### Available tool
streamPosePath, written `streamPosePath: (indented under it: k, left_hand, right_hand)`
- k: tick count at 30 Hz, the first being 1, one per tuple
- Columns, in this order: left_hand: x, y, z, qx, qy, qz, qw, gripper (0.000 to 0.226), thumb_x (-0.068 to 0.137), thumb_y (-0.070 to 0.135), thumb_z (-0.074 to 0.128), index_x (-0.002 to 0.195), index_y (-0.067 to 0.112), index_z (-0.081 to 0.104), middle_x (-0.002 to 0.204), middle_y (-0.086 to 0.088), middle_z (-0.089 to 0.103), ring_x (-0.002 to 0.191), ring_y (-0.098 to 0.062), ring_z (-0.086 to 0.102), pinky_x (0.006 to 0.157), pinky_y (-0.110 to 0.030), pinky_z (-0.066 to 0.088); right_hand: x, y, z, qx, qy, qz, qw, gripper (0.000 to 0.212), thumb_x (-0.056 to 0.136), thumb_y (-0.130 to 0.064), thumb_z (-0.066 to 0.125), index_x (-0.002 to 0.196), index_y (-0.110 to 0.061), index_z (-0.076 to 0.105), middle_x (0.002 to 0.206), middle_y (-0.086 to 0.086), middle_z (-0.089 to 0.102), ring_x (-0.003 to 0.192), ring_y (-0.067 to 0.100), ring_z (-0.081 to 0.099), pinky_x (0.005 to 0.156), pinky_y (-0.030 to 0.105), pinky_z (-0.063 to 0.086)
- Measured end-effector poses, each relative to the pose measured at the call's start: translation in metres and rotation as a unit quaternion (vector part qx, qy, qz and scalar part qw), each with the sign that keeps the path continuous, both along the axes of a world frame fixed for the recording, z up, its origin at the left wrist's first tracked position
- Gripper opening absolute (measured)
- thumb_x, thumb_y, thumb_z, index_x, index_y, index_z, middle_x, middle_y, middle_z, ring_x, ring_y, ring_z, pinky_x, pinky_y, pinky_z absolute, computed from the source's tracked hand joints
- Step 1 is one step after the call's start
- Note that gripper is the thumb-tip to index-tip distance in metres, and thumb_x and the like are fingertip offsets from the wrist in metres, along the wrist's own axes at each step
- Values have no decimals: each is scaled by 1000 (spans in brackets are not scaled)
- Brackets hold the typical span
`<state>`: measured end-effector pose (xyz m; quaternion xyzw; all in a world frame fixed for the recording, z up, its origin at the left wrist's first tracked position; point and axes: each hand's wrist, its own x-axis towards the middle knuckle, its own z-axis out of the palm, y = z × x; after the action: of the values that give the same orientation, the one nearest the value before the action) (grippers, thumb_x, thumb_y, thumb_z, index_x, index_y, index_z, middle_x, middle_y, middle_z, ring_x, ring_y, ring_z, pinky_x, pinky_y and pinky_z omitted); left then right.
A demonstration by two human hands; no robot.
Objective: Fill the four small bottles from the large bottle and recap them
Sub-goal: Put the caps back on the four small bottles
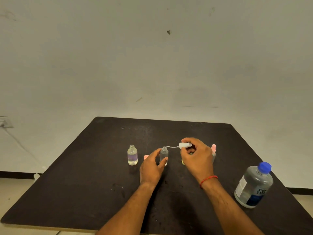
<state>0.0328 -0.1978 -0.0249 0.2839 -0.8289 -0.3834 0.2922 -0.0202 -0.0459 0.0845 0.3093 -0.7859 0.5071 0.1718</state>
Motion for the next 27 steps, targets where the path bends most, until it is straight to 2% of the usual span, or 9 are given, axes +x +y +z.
streamPosePath:
  k: [2, 6, 11, 13, 15, 18, 20, 23, 27]
  left_hand:
    - [0, 0, 0, -5, -1, 1, 1000, 53, 95, 46, 67, 144, 32, 53, 137, 11, 64, 125, -6, 58, 101, -25, 44]
    - [2, 2, 2, -1, 3, 2, 1000, 51, 96, 45, 67, 143, 31, 55, 134, 11, 65, 123, -7, 59, 98, -22, 43]
    - [3, 3, 2, 1, 11, 2, 1000, 47, 95, 44, 67, 140, 34, 56, 128, 9, 68, 111, -1, 57, 93, -23, 46]
    - [3, 3, 3, 4, 14, 3, 1000, 47, 95, 43, 67, 140, 32, 57, 128, 8, 68, 108, 1, 56, 95, -25, 49]
    - [4, 3, 5, 5, 13, 4, 1000, 48, 95, 44, 67, 140, 31, 57, 130, 8, 68, 113, -4, 61, 98, -28, 52]
    - [4, 3, 4, 1, 12, 0, 1000, 51, 95, 47, 65, 142, 32, 55, 130, 8, 68, 116, -7, 63, 99, -30, 53]
    - [4, 4, 4, -1, 13, -2, 1000, 51, 96, 48, 65, 143, 32, 54, 129, 7, 68, 115, -7, 63, 98, -29, 52]
    - [4, 3, 4, 2, 13, -8, 1000, 51, 96, 47, 65, 143, 30, 54, 131, 8, 67, 118, -7, 62, 99, -28, 51]
    - [4, 4, 5, 10, 15, -15, 1000, 51, 96, 45, 65, 143, 29, 54, 132, 8, 67, 120, -7, 62, 101, -28, 50]
  right_hand:
    - [-6, -6, -3, 6, -5, 16, 1000, 22, 79, -7, 72, 99, -18, 73, 93, -7, 70, 80, -1, 63, 77, 3, 47]
    - [-12, -15, -5, 50, 2, 30, 998, 22, 79, -9, 73, 98, -20, 72, 90, -13, 66, 77, -3, 61, 68, 2, 46]
    - [-19, -31, -1, 108, -12, 60, 992, 20, 80, -10, 70, 98, -18, 73, 95, -4, 70, 83, 6, 64, 77, 14, 52]
    - [-22, -37, 1, 129, -12, 67, 989, 19, 81, -9, 69, 98, -17, 73, 96, -4, 70, 83, 6, 63, 75, 8, 47]
    - [-25, -44, 3, 149, -13, 73, 986, 18, 83, -10, 67, 98, -19, 72, 95, -5, 69, 80, 4, 61, 70, 3, 42]
    - [-27, -51, 5, 179, -24, 86, 980, 21, 85, -11, 67, 103, -22, 69, 92, -10, 64, 74, 0, 58, 65, 2, 39]
    - [-28, -54, 3, 202, -34, 101, 974, 24, 85, -9, 68, 105, -22, 68, 94, -8, 65, 77, 2, 59, 70, 6, 45]
    - [-29, -57, -2, 227, -44, 108, 967, 27, 84, -5, 67, 105, -22, 68, 100, -4, 67, 85, 8, 61, 85, 22, 54]
    - [-29, -62, -6, 265, -61, 114, 955, 33, 84, 1, 65, 107, -22, 68, 110, -2, 65, 104, 13, 59, 91, 20, 44]
